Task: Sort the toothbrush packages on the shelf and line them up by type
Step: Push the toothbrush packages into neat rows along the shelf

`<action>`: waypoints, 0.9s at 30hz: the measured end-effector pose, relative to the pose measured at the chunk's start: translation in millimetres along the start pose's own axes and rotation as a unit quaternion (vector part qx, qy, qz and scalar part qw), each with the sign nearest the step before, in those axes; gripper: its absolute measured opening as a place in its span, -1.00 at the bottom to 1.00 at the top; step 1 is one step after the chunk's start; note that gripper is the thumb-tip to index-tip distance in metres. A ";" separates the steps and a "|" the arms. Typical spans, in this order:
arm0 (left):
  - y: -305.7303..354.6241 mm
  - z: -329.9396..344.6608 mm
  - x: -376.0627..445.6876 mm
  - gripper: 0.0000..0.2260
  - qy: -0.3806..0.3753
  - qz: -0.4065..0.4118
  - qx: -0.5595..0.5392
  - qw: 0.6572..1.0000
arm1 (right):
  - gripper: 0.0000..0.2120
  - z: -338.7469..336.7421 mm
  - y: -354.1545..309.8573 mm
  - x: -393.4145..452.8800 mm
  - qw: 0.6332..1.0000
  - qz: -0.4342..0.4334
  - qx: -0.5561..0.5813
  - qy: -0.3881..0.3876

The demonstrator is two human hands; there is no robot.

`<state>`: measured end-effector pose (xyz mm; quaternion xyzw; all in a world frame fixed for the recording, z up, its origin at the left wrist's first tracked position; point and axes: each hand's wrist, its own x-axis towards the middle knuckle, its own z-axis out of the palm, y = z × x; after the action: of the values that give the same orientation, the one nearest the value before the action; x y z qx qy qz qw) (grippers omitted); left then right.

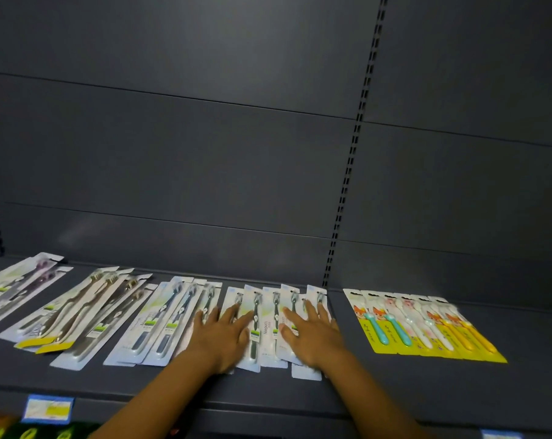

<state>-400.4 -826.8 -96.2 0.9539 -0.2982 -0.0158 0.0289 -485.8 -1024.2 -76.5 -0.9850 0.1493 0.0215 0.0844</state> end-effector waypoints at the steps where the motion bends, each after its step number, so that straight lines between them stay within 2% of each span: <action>1: 0.8 1.7 1.0 -0.53 -0.004 -0.002 0.011 1.000 | -0.45 0.4 -1.0 0.2 1.000 0.002 -0.001 -0.001; 9: -16.5 -1.1 -4.9 -0.52 -0.003 0.000 0.011 1.000 | -0.41 -2.9 18.1 -3.7 0.998 0.002 -0.061 -0.015; 10: -18.2 0.1 -5.0 -0.52 0.000 -0.003 0.008 1.000 | -0.36 -2.7 17.9 -4.1 0.998 0.006 -0.065 -0.019; 13: -20.3 1.9 -2.3 -0.52 0.008 -0.003 0.001 1.000 | 0.05 -0.6 8.3 -2.6 0.999 -0.006 -0.051 -0.018; 14: -21.3 1.5 -1.4 -0.53 0.007 0.000 0.000 1.000 | 0.10 1.9 3.6 -0.7 0.998 -0.013 -0.054 -0.012; 18: -29.7 2.2 3.9 -0.53 0.009 0.004 -0.005 1.000 | -0.11 13.1 -24.6 2.9 0.998 -0.034 -0.043 -0.005; 22: -39.8 -0.5 3.0 -0.53 0.015 0.011 0.001 1.000 | 0.04 21.3 -32.7 4.8 1.000 -0.028 -0.010 0.003; 27: -51.8 -2.0 -2.0 -0.53 0.011 0.018 0.003 1.000 | 0.02 19.3 -25.1 1.3 1.000 -0.020 -0.003 0.005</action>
<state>-372.6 -783.1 -97.5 0.9486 -0.3151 -0.0039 0.0296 -477.4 -997.6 -91.7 -0.9881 0.1297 0.0157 0.0814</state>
